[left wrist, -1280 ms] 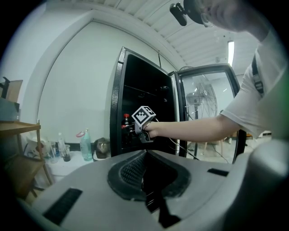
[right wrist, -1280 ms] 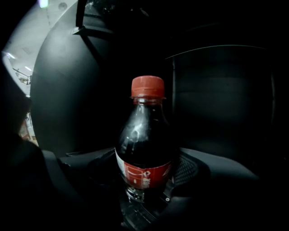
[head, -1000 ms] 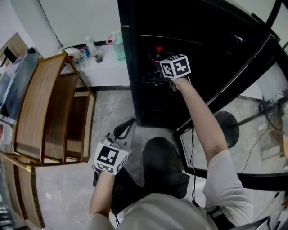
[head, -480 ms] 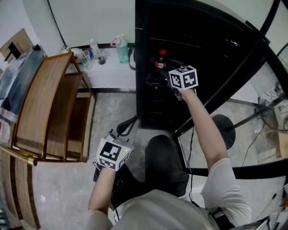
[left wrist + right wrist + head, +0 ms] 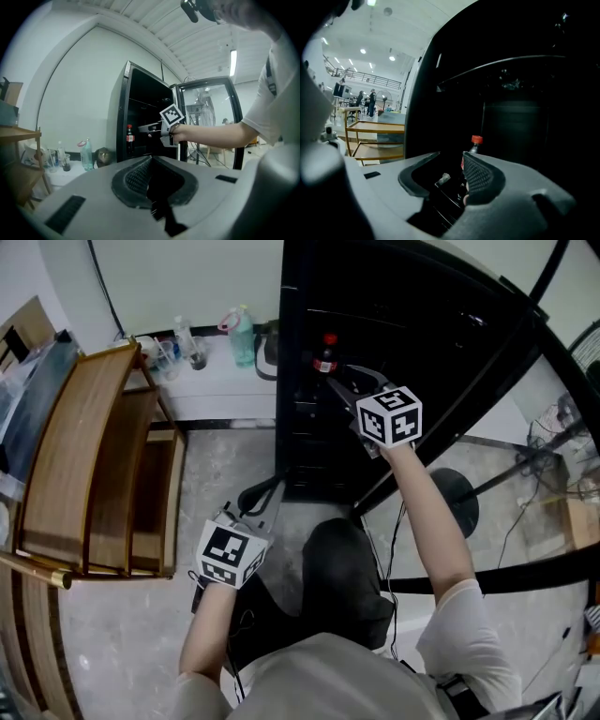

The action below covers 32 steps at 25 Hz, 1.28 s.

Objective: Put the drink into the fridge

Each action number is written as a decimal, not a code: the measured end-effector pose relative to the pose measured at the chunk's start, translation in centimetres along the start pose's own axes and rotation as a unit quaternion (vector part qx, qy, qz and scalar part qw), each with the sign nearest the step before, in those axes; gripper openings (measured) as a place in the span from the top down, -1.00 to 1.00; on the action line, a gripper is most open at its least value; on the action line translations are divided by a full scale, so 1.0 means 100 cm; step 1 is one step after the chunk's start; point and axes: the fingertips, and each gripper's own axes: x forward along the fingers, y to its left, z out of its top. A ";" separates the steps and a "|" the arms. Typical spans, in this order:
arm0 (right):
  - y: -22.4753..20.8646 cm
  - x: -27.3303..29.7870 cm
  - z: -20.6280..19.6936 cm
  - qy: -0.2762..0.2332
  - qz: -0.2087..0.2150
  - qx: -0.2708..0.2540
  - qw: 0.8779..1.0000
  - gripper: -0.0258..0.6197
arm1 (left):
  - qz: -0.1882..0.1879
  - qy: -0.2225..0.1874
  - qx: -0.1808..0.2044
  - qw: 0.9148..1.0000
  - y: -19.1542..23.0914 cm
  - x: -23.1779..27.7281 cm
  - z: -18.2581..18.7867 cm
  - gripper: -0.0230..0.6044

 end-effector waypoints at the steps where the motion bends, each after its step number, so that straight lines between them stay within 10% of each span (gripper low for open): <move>1: 0.002 -0.003 0.003 -0.006 -0.001 -0.002 1.000 0.49 | 0.001 -0.001 0.000 1.000 0.003 0.000 -0.001 0.90; 19: 0.016 -0.056 -0.027 -0.036 -0.012 -0.029 0.999 0.93 | -0.017 -0.016 -0.026 0.999 0.052 0.042 -0.031 0.90; 32: 0.028 -0.109 0.093 -0.053 0.004 0.050 0.997 0.94 | -0.053 0.007 -0.041 0.998 0.022 0.051 0.138 0.90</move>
